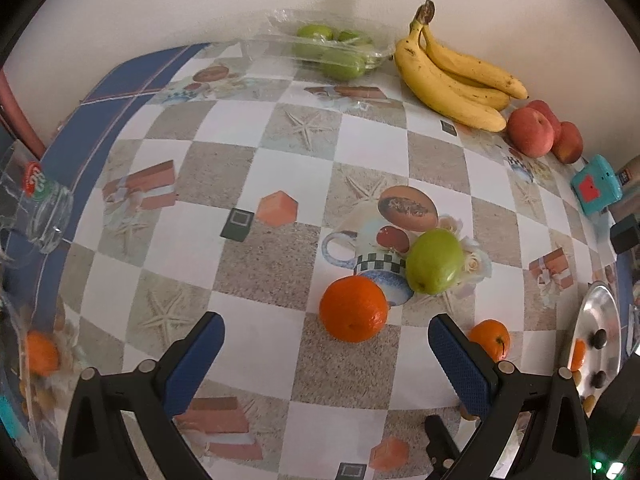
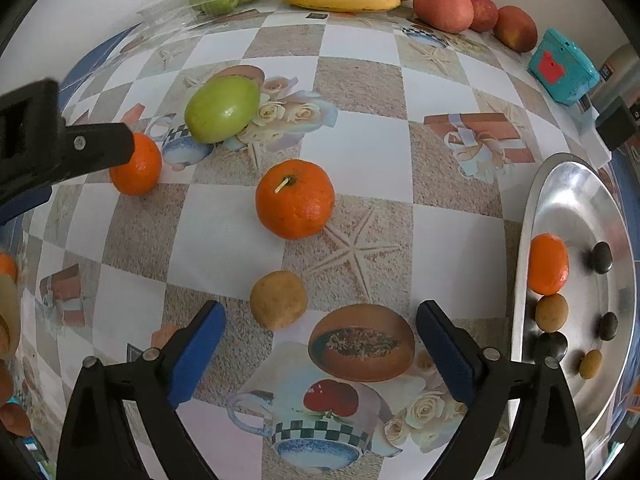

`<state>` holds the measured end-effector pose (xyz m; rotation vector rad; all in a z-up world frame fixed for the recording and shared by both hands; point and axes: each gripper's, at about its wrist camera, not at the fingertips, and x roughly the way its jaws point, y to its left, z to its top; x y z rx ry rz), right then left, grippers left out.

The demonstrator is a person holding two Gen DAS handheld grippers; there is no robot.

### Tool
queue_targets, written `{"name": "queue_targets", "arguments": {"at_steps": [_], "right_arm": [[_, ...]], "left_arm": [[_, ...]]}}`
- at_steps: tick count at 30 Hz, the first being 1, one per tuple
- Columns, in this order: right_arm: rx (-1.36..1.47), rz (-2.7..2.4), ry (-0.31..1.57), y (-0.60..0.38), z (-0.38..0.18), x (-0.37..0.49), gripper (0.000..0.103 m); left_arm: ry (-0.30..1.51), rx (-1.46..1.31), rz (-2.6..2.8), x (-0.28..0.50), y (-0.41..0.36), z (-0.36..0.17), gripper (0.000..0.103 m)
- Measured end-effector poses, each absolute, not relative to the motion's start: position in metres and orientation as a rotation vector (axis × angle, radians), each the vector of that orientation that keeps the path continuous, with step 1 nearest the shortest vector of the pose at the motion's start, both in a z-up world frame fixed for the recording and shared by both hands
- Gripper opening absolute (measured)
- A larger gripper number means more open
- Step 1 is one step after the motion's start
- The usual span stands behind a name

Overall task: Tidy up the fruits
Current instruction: 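Move the left tool to a mandarin while the right tool approaches a tan fruit, then close the left tool on the mandarin while the right tool grasps the tan fruit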

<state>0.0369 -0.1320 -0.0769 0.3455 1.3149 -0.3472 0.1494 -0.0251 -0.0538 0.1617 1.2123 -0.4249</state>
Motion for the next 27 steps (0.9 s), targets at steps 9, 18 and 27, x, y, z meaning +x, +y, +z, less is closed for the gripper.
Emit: {"name": "queue_targets", "arguments": {"at_steps": [9,18,27], "right_arm": [[0.357,-0.396,1.237,-0.125,-0.082,0.031,0.103],[0.375,-0.403,1.267,-0.124,-0.083,0.031,0.102],[0.374,-0.361,1.26,-0.121,-0.069,0.034,0.061]], "left_arm": [[1.232,0.149,-0.429,0.162,-0.025,-0.064,0.103],[1.252,0.131,-0.438,0.166,-0.025,-0.07,0.103],[1.247,0.105,-0.491,0.162,-0.03,-0.067,0.095]]}}
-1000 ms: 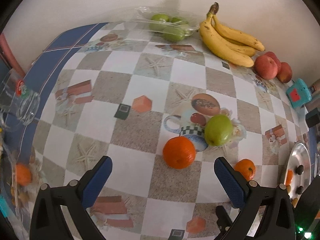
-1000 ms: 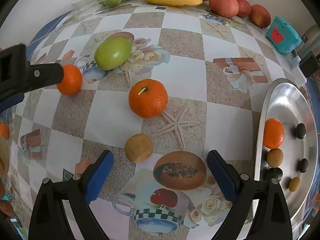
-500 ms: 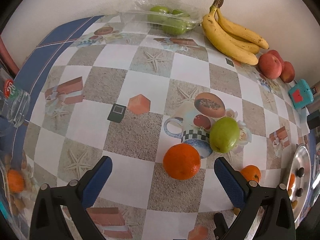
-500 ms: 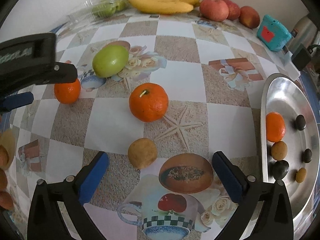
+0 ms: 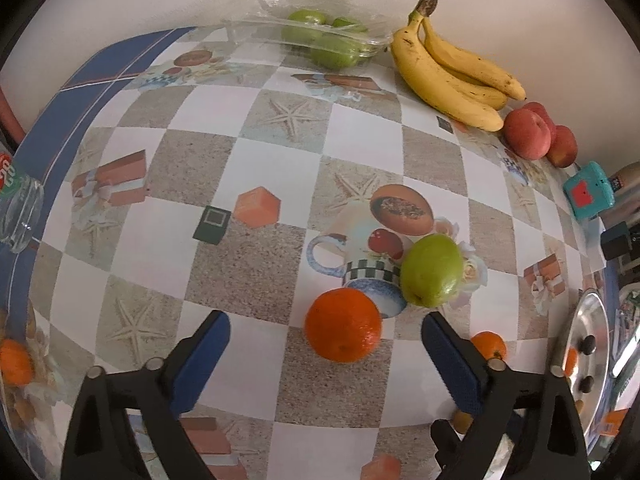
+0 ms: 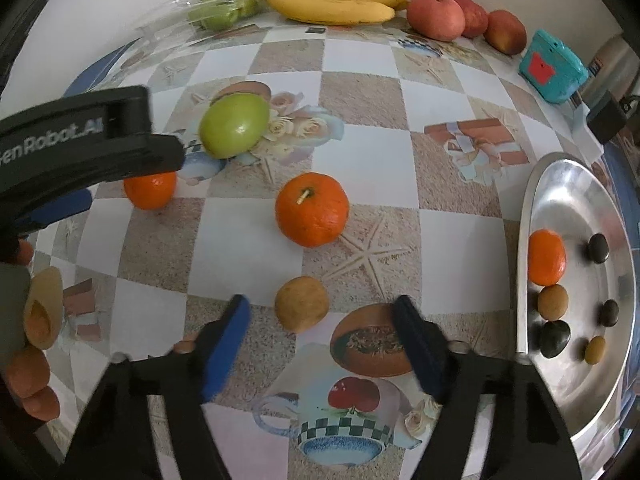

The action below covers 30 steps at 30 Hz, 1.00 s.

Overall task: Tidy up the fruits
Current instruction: 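Close the left tool on the mandarin while the right tool grasps the tan fruit, then carry the mandarin and tan fruit over the steel basin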

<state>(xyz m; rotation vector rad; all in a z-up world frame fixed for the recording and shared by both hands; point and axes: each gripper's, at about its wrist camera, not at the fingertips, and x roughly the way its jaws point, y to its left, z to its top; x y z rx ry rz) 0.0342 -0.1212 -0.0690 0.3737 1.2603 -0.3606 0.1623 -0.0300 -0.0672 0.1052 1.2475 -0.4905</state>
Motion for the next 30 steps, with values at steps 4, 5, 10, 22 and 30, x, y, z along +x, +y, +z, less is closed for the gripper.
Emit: {"name": "queue_targets", "arguments": {"at_steps": [4,5,10,22,30], "right_arm": [[0.401,-0.345,1.245,-0.126,-0.061,0.034,0.042],[0.403,-0.341,1.242,-0.126,-0.06,0.034,0.041],[0.417,-0.33,1.222,-0.134,-0.05,0.035,0.027],[0.463,-0.317,1.157,-0.139,-0.026,0.027,0.024],[0.515,-0.331,1.09,-0.155,-0.001,0.019,0.024]], "left_arm": [[1.253,0.119,-0.502,0.163,-0.037,-0.071,0.087],[1.256,0.12,-0.504,0.163,-0.038,-0.073,0.084],[1.26,0.117,-0.513,0.162,-0.042,-0.075,0.067],[1.244,0.071,-0.513,0.162,-0.033,-0.056,0.042],[1.258,0.043,-0.462,0.159,-0.023,-0.032,0.042]]}}
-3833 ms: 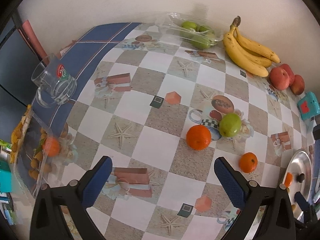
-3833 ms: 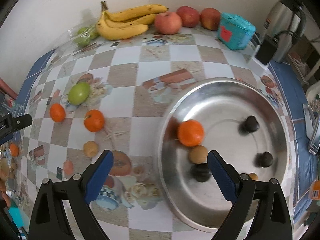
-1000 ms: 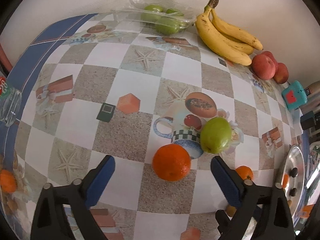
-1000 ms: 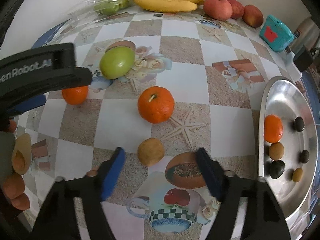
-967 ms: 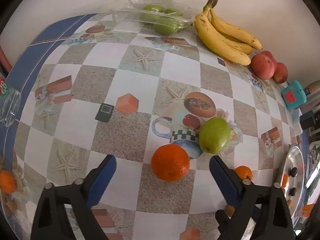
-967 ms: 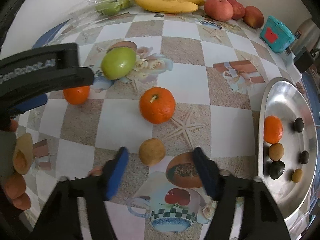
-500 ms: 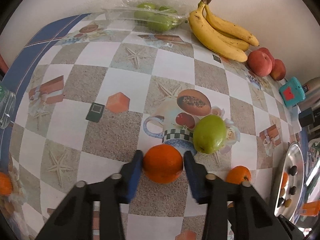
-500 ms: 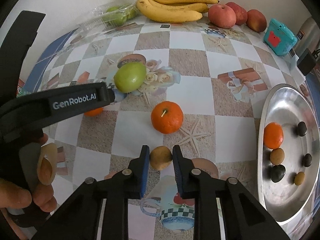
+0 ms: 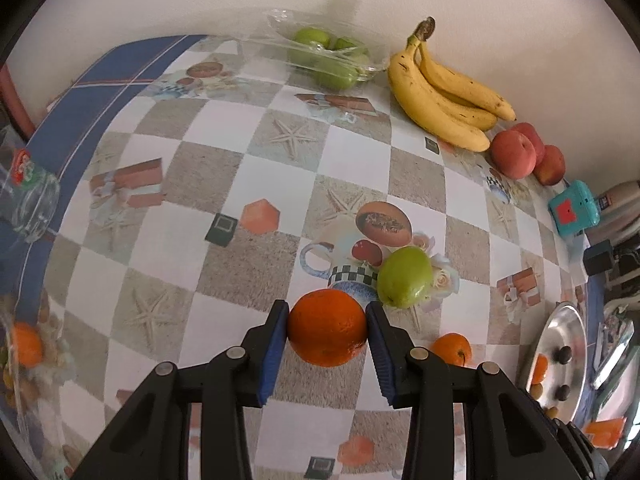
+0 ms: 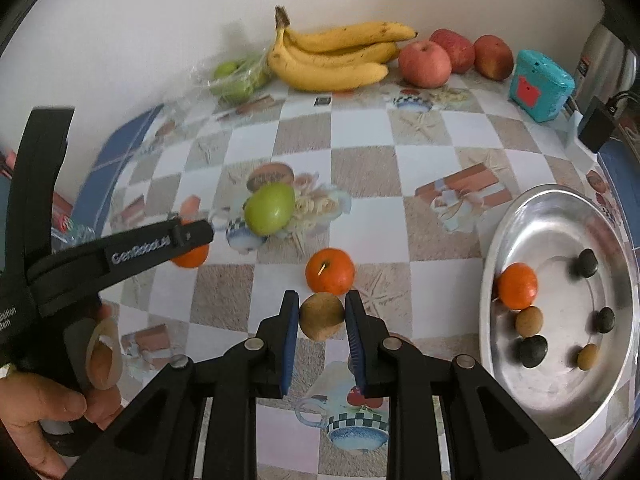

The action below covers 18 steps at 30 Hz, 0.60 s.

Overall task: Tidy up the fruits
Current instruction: 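Carry the mandarin and tan fruit over the steel basin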

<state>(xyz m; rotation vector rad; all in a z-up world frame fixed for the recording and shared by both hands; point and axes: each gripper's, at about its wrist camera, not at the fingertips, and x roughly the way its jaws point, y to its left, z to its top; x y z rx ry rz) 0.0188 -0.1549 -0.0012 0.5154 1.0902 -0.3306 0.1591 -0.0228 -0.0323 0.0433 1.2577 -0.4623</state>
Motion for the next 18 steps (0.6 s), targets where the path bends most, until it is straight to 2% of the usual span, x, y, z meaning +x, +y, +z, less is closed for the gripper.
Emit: {"name": "queue_targets", "arguments": {"at_steps": [18], "right_arm": [[0.65,-0.467,1.057,-0.221,0.005,-0.017,0.024]], "left_arm": [[1.308,0.07,-0.493,0.119,-0.057,-0.025,0.042]]}}
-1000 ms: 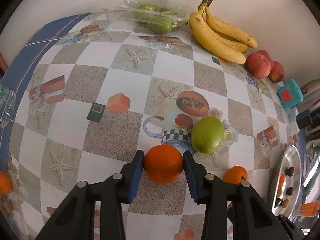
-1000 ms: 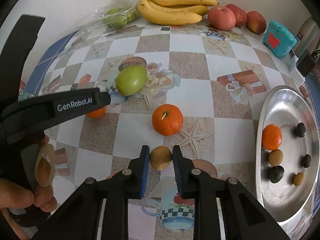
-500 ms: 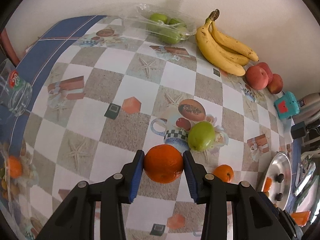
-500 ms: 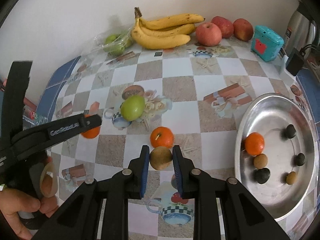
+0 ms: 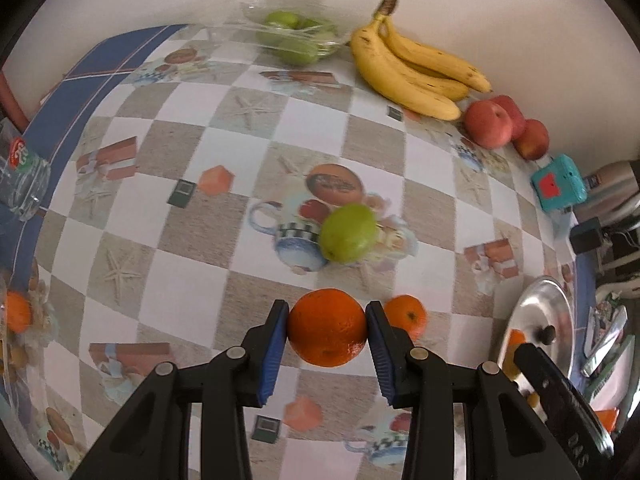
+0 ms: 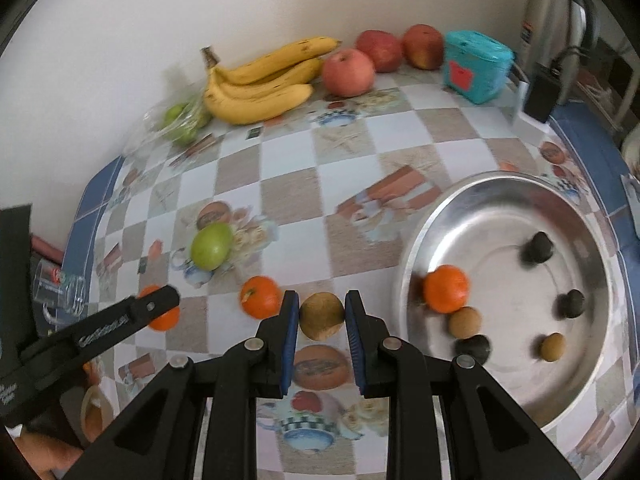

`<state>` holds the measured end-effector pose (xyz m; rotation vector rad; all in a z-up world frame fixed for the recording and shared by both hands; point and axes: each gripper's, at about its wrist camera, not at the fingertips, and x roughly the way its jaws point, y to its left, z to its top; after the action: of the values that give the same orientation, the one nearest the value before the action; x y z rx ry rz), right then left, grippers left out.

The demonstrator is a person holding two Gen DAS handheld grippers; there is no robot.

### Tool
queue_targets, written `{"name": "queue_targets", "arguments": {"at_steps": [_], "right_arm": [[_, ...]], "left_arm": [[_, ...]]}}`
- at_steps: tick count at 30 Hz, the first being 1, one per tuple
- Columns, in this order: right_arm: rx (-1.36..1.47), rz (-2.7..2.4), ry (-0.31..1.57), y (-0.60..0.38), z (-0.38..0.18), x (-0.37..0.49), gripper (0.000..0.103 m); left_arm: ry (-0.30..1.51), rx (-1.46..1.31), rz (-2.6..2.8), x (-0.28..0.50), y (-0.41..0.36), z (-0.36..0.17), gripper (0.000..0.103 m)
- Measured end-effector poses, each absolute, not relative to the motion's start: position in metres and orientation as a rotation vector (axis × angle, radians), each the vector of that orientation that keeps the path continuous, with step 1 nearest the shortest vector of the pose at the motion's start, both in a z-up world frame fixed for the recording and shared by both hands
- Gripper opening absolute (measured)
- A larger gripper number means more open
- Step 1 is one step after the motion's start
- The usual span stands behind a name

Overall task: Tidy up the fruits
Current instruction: 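Carry the mandarin and tan fruit over the steel basin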

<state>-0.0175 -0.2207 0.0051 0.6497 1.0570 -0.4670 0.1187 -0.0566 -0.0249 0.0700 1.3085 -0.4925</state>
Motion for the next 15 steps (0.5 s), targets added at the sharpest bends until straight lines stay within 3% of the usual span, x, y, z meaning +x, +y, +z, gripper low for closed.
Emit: {"name": "queue_targets", "arguments": {"at_steps": [15], "right_arm": [[0.78,-0.672,1.023,-0.309,-0.003,-0.083,0.024]], "left_arm": [[1.325,0.133,-0.6,0.073,-0.114,-0.019,0.042]]}}
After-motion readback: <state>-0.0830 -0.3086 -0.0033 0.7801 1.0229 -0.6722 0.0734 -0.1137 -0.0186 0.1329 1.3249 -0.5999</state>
